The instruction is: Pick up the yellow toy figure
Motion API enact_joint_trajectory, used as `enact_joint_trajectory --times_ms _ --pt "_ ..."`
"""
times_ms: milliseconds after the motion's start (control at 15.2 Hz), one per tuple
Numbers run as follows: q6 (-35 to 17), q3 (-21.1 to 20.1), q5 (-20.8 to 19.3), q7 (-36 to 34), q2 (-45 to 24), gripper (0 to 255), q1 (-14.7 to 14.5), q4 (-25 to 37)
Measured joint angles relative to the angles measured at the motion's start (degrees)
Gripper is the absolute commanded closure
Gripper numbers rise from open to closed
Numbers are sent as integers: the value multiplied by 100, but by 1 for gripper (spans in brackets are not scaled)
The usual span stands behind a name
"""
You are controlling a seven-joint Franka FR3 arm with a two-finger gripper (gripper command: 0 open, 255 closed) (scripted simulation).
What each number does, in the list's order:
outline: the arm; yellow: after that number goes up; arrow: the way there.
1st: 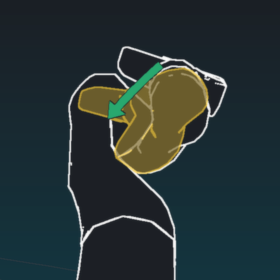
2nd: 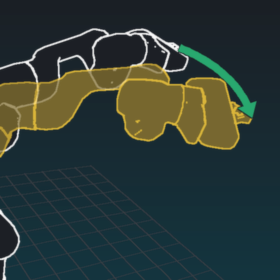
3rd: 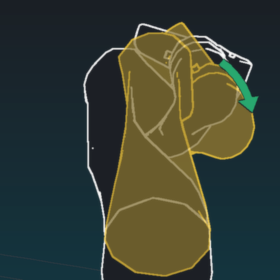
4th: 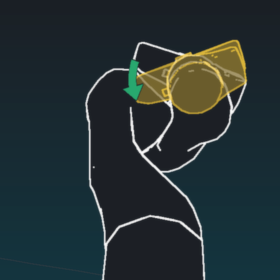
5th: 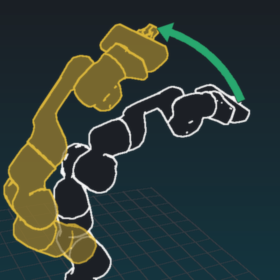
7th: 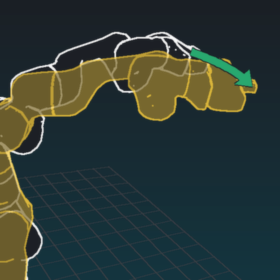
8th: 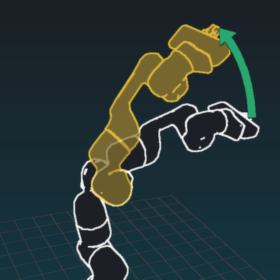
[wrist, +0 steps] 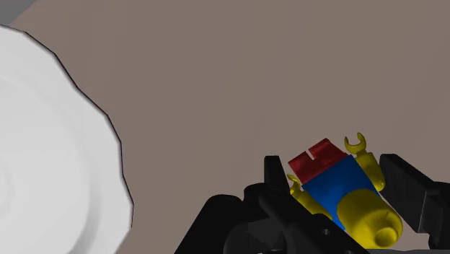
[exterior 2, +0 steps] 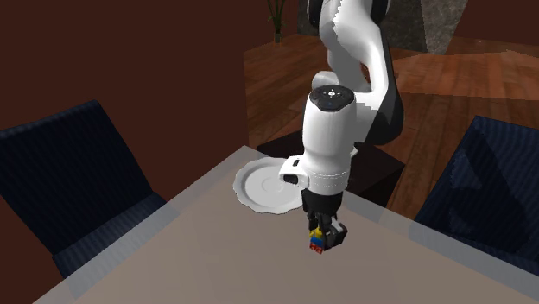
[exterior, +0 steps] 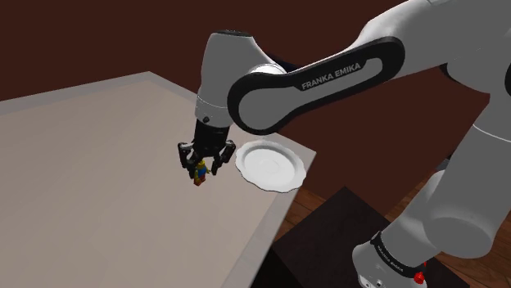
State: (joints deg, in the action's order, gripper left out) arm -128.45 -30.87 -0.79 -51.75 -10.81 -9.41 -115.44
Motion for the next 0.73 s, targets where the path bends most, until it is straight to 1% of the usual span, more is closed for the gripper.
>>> enact_joint_trajectory --times_ms 726 --pt "744 -44 227 107 381 255 63 413"
